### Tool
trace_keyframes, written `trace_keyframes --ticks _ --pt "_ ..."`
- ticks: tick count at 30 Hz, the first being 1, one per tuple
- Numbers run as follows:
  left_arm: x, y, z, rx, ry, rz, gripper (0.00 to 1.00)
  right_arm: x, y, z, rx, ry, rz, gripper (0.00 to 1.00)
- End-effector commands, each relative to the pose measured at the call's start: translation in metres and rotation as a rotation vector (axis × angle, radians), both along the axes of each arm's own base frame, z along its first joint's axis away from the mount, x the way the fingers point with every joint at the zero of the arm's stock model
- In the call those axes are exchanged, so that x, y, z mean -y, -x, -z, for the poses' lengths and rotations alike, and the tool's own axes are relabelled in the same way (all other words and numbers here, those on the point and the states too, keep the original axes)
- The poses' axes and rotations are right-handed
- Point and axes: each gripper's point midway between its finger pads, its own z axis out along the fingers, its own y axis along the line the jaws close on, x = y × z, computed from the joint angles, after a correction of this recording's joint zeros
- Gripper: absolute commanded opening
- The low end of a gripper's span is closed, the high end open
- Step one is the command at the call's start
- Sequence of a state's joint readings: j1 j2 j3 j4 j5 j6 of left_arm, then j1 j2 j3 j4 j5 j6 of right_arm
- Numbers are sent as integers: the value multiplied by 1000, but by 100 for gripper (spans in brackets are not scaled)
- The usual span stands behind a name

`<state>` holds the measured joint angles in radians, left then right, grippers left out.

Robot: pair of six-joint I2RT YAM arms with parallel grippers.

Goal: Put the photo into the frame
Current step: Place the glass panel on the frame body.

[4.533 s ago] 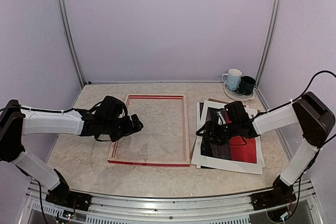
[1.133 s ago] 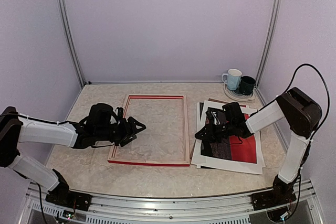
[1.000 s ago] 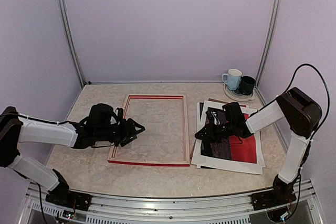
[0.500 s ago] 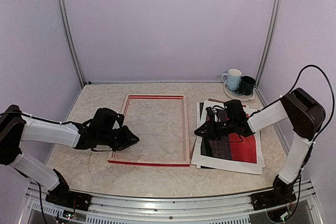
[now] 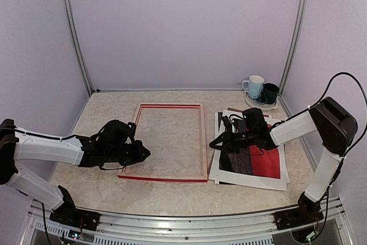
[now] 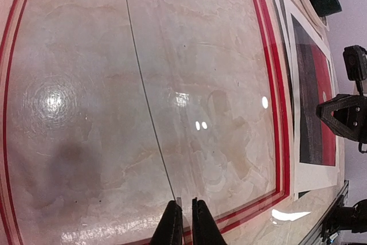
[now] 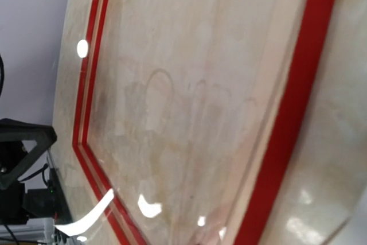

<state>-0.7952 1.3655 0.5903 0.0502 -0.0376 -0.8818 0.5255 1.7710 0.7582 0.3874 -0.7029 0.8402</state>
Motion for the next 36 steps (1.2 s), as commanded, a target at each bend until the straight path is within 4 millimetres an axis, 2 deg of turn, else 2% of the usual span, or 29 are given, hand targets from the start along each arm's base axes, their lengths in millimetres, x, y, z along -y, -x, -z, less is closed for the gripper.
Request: trace_keyframes --ticks 1,6,11,16,27,32,36 --pt "-4 -3 -26 118 -47 -18 9 -17 2 -20 49 -38 -37 6" --pt "-15 0 -33 174 -76 -38 9 -24 3 -26 69 -46 -41 4" --pt "-30 -3 -41 244 -125 -66 9 -30 0 -35 98 -66 -35 3" --pt "-38 -8 -44 287 -173 -80 9 -36 -5 -36 117 -59 -27 3" --pt "-55 -33 -22 267 -262 -109 9 -43 -25 -16 107 -32 11 3" --pt "-63 -40 -15 257 -276 -135 10 -45 -26 -1 75 -29 13 3" --pt "-66 -44 -2 227 -286 -135 11 -46 -28 6 64 -24 19 3"
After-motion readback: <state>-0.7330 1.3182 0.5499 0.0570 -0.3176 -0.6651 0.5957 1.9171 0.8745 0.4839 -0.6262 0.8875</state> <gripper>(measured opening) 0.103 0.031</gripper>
